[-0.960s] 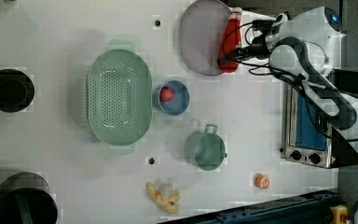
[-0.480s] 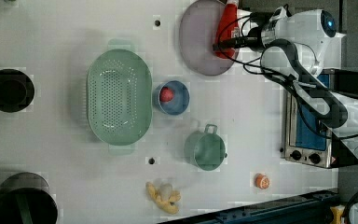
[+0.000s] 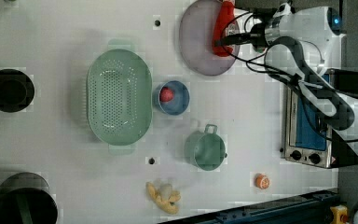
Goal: Pick ketchup from table and place on plate.
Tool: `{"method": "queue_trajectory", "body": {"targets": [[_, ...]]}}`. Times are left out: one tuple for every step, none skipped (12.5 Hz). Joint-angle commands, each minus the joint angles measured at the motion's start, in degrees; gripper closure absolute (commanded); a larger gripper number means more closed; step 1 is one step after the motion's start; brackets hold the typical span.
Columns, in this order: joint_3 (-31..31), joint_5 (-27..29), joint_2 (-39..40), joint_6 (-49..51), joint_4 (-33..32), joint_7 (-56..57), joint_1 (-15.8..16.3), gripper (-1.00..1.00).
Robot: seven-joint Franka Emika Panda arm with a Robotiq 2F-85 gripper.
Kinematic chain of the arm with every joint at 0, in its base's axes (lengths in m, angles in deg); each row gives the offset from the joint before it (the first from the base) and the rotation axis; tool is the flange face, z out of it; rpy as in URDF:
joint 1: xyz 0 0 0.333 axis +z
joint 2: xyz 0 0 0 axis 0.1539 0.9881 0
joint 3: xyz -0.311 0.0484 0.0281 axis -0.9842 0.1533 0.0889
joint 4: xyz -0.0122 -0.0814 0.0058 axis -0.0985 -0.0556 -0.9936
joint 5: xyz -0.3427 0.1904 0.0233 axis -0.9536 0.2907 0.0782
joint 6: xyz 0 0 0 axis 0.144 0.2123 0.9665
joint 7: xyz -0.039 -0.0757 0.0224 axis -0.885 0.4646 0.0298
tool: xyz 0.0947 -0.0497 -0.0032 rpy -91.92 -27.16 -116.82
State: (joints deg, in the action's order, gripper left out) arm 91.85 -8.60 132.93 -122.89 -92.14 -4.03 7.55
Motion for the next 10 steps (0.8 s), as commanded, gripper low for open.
{"method": "queue_trajectory", "body": {"targets": [[-0.46,-0.07,-11.15,7.02,1.75,-8.57,-0.92,-1.00],[-0.46,-0.08,-13.50,10.47,1.74,-13.55,-1.33,-1.00],[-0.46,-0.08,-15.85,13.48,1.74,-18.31,-1.65,-1.00],[-0.52,-0.09,-18.06,16.15,1.72,-22.82,-1.86,-1.00],[-0.58,-0.10,-20.37,19.01,1.65,-27.02,-2.02,-1.00],[-0.66,-0.10,-22.65,22.24,1.43,-30.43,-2.18,-1.00],[-0.77,-0.10,-25.16,25.81,0.80,-32.95,-2.33,-1.00],[-1.02,-0.10,-27.76,28.90,-0.08,-35.51,-2.37,-1.00],[-1.40,-0.12,-30.35,31.17,-1.34,-38.42,-2.42,-1.00],[-1.85,-0.14,-33.05,32.57,-3.03,-40.87,-2.50,-1.00]]}}
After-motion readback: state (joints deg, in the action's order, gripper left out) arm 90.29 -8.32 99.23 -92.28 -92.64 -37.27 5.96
